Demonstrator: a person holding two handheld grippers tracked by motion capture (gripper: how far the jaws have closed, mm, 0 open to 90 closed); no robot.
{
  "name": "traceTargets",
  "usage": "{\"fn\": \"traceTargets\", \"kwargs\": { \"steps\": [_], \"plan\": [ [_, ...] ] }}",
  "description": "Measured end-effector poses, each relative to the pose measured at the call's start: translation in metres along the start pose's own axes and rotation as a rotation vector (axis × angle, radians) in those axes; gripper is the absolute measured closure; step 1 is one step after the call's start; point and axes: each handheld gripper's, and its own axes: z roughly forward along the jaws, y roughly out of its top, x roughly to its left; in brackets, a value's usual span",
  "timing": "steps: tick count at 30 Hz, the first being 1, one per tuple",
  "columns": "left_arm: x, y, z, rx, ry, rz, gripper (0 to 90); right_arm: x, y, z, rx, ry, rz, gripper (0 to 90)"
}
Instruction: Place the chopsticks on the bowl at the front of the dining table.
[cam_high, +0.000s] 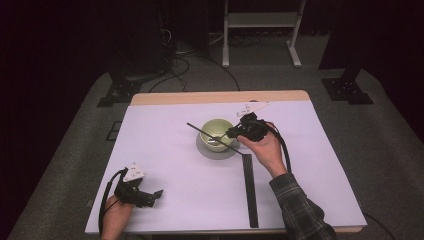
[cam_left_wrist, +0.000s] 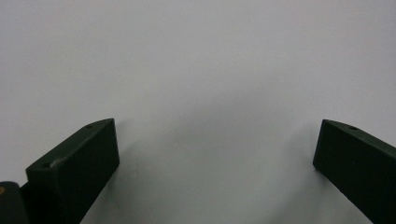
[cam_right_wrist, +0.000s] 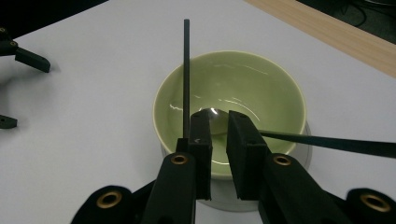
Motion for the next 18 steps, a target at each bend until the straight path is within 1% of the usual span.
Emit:
{"fn": "traceTargets", "kwargs": {
  "steps": [3, 8, 12, 18],
  "plan": [
    [0.0, 0.0, 0.0, 0.0, 0.0, 0.0, 0.0, -0.001, -0.002, -0.002, 0.002, -0.003, 0.006, 79.1],
    [0.0, 0.0, 0.0, 0.0, 0.0, 0.0, 0.0, -0.005, -0.009, -0.011, 0.006, -0.016, 0.013, 79.0],
    [0.0, 0.0, 0.0, 0.0, 0.0, 0.0, 0.0, -0.01, -0.018, -0.018, 0.007, -0.03, 0.019, 78.7],
    [0.0, 0.0, 0.0, 0.0, 0.0, -0.001, 0.0, -0.018, -0.034, -0.029, 0.012, -0.048, 0.042, 76.2]
  ]
}}
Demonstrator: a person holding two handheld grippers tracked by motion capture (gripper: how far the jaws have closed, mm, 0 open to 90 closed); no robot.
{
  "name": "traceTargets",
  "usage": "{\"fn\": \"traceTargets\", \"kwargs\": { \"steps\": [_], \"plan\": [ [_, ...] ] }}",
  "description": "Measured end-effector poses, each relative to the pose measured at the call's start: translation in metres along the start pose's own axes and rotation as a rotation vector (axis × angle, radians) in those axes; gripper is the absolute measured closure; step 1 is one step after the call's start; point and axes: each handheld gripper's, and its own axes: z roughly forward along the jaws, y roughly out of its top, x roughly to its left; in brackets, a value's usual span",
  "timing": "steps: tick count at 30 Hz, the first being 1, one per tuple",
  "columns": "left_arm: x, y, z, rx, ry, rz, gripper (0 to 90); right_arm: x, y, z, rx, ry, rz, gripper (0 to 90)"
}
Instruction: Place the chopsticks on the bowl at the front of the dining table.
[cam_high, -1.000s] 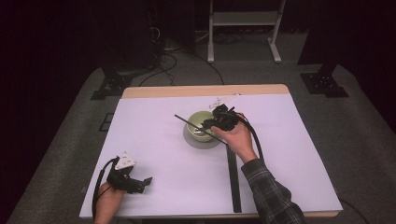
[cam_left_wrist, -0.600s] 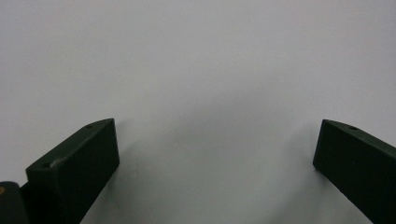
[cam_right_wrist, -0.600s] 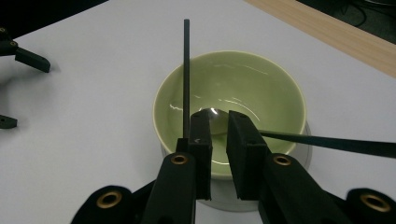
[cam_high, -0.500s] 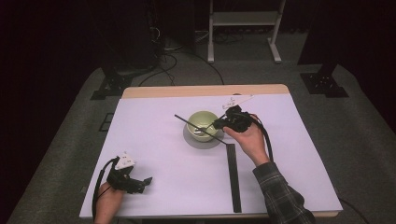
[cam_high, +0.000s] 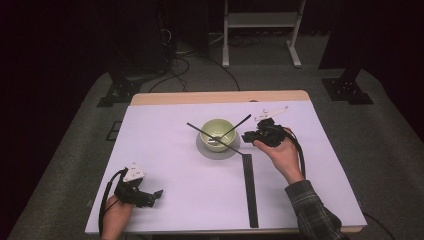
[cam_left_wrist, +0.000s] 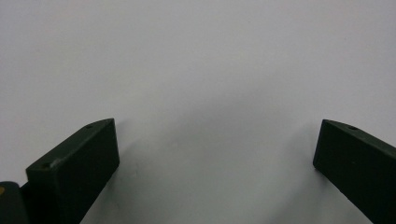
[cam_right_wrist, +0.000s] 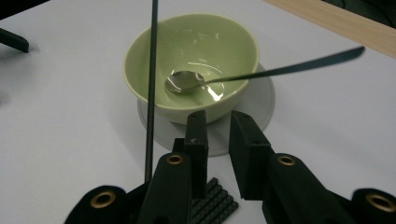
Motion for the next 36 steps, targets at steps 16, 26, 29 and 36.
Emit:
{"fn": "traceTargets", "kwargs": {
  "steps": [16, 26, 29, 36],
  "plan": [
    [0.0, 0.0, 0.0, 0.003, 0.0, 0.001, 0.0, -0.011, -0.032, -0.015, 0.017, -0.068, 0.025, 60.1],
    [0.0, 0.0, 0.0, 0.003, 0.0, 0.001, 0.0, -0.015, -0.05, -0.014, 0.016, -0.107, 0.048, 49.4],
    [0.0, 0.0, 0.0, 0.003, 0.0, 0.001, 0.0, -0.014, -0.053, -0.011, 0.026, -0.115, 0.045, 45.0],
    [0.0, 0.0, 0.0, 0.003, 0.0, 0.0, 0.0, -0.014, -0.06, 0.0, 0.052, -0.113, 0.047, 42.2]
  ]
}}
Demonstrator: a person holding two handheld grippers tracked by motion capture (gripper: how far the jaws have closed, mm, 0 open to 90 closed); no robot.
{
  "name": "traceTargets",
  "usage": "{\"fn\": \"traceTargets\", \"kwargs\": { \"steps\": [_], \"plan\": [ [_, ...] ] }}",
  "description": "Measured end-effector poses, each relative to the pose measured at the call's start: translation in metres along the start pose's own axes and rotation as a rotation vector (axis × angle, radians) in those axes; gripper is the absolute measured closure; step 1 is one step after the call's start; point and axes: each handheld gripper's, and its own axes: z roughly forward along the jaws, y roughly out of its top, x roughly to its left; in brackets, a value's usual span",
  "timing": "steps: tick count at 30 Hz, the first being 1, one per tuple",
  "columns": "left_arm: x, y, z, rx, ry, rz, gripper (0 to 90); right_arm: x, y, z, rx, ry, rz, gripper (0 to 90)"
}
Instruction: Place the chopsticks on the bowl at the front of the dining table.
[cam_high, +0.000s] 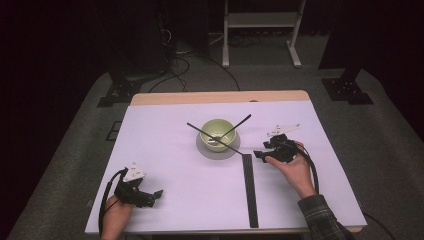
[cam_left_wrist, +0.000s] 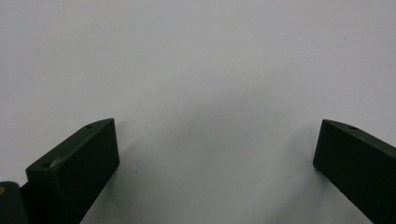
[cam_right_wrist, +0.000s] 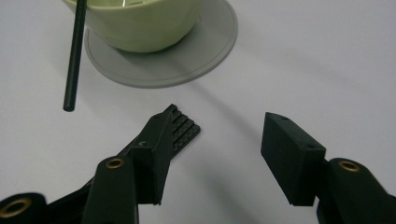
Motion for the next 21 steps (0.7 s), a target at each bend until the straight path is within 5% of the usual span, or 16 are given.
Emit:
{"fn": "traceTargets", "kwargs": {
  "steps": [21],
  "plan": [
    [0.0, 0.0, 0.0, -0.001, 0.0, 0.001, 0.0, 0.008, -0.011, 0.029, 0.069, 0.024, -0.013, 42.0]
  ]
}}
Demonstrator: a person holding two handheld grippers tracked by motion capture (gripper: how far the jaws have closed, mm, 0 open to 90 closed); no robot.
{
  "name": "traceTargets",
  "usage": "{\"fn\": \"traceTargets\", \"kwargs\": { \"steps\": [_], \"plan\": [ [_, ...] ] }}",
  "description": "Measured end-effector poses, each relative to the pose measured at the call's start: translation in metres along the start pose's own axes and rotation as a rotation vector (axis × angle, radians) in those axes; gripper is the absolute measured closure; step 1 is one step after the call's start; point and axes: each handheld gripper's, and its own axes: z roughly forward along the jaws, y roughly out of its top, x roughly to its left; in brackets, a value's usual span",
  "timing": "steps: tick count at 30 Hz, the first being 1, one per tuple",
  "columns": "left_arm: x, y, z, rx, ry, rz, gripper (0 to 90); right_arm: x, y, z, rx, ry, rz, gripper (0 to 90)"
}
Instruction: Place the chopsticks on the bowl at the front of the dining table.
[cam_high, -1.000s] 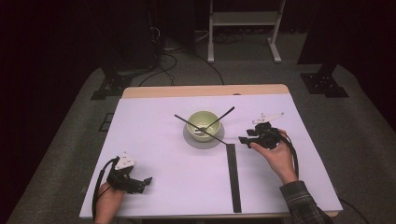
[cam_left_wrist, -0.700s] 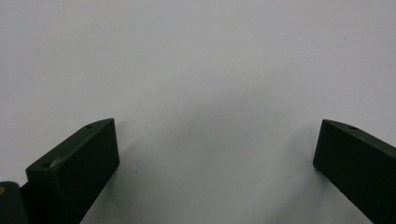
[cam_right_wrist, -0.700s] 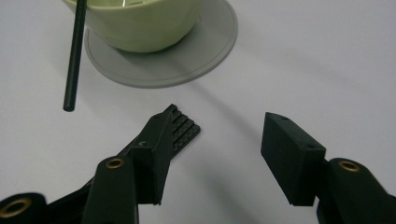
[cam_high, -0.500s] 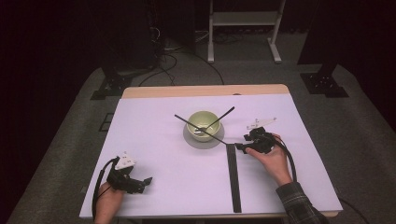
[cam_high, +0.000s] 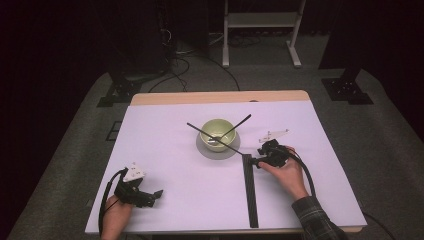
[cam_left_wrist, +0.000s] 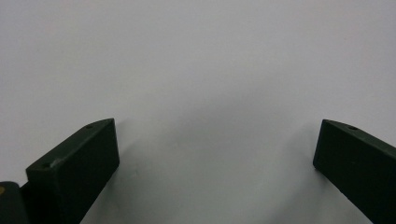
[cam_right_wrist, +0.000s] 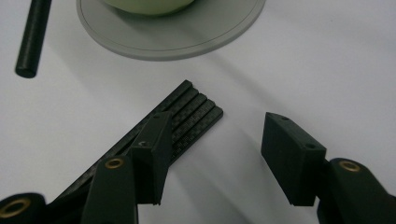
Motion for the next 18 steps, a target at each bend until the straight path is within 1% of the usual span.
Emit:
{"fn": "traceTargets", "kwargs": {
  "steps": [6, 11, 18],
  "plan": [
    [0.0, 0.0, 0.0, 0.0, 0.0, 0.0, 0.0, 0.0016, -0.0001, 0.0004, 0.001, 0.003, -0.006, 41.9],
    [-0.0001, 0.0, 0.0, 0.0, 0.0, -0.001, 0.0, 0.0041, -0.0013, 0.0003, 0.012, -0.01, -0.023, 42.0],
    [-0.0001, 0.0, 0.0001, -0.001, 0.0, -0.002, 0.0, 0.0063, -0.0028, -0.0001, 0.017, -0.014, -0.028, 42.1]
  ]
}}
